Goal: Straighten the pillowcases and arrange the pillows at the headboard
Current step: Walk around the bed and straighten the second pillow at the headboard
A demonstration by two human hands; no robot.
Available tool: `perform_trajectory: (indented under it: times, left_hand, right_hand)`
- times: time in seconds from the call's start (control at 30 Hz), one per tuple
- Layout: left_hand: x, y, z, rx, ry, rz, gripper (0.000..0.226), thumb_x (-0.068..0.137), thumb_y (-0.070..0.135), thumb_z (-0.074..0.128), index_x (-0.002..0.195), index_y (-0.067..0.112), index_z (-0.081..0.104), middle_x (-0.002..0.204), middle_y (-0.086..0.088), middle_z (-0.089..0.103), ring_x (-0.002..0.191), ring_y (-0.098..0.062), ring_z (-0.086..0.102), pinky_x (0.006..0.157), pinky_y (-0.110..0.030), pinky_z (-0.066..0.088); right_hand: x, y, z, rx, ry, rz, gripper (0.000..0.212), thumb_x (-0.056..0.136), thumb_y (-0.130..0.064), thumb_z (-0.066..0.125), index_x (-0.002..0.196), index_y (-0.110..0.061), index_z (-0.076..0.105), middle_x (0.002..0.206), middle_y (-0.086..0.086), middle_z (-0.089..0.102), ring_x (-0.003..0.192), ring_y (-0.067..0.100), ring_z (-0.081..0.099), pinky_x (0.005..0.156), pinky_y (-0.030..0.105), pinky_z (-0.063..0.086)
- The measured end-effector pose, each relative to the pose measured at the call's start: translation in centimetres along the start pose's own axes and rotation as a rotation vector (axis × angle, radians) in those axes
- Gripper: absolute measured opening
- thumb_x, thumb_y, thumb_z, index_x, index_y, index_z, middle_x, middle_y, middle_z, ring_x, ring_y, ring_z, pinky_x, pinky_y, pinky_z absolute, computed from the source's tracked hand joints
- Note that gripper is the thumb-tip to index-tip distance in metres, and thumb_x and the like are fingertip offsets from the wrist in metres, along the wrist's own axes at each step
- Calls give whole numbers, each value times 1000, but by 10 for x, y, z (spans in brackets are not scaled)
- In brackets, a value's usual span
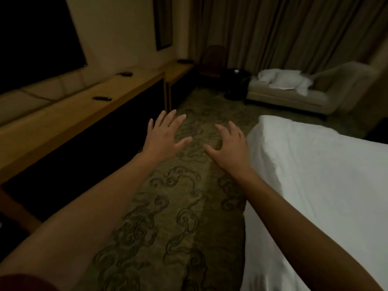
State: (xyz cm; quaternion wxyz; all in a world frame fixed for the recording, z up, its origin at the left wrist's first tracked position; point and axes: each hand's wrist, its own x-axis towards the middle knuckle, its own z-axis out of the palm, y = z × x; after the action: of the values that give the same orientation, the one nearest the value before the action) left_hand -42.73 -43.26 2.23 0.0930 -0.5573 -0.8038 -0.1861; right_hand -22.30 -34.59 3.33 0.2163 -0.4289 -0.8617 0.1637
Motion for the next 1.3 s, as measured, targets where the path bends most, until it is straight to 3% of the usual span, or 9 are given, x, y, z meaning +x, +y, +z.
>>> perform_trajectory:
  times: [0.17,0.4,0.43,0.6,0.8,0.83,0.9,1.1,1.3]
  left_hand:
    - [199,-5,69,-80,-4,236,76,88,72,43,154,40,22,165,4,14,153,-24,5,121,-56,7]
    - [401,-28,154,-127,-62,300,74,88,73,42,152,40,26,165,5,13,153,-23,3,121,-56,6]
    - [474,-7,174,-185,-120,348,73,88,72,42,152,40,27,165,5,13,153,-23,3,121,-56,6]
    - [580,46,209,-200,-105,502,71,89,71,43,151,40,29,165,6,13,153,-21,3,121,-55,5]
    - [757,68,307,-184,-178,560,70,91,68,44,152,38,29,166,7,10,153,-20,-1,122,-54,3]
    - [844,90,334,-192,-146,572,69,91,68,44,152,38,30,165,6,11,153,-21,0,122,-54,3]
    - [887,96,342,-203,-83,598,70,90,69,42,151,38,30,165,6,13,153,-21,2,122,-53,4]
    - [1129,196,459,-250,-169,705,70,89,72,41,150,39,30,164,4,17,152,-21,6,122,-52,4]
    - [1249,241,539,-303,-152,798,71,87,73,42,149,41,31,164,3,18,152,-25,9,121,-54,10]
  right_hand:
    - [163,47,11,-72,95,151,79,86,-61,62,154,-35,31,168,7,14,154,30,13,121,55,22]
    - [330,90,31,-119,206,283,77,82,-61,62,151,-38,35,167,6,19,152,29,17,120,56,25]
    - [387,118,18,-134,253,364,77,82,-60,63,151,-38,35,166,6,20,152,29,19,119,56,25]
    - [471,177,-8,-151,338,525,73,85,-57,65,149,-35,40,165,8,23,151,31,22,117,56,28]
    - [631,290,21,-153,335,546,76,86,-57,65,152,-31,38,166,11,21,151,34,20,116,58,29]
    - [710,336,15,-133,385,551,76,86,-57,65,152,-31,38,166,11,21,151,34,19,116,58,29]
    - [744,343,4,-127,405,530,76,85,-55,65,151,-31,38,165,11,22,151,33,19,117,58,28]
    - [944,480,-27,-198,474,674,74,84,-54,63,150,-31,39,165,9,25,152,31,21,118,57,28]
    - [1044,567,-29,-221,485,763,75,86,-54,67,151,-30,38,165,10,23,152,32,21,116,58,32]
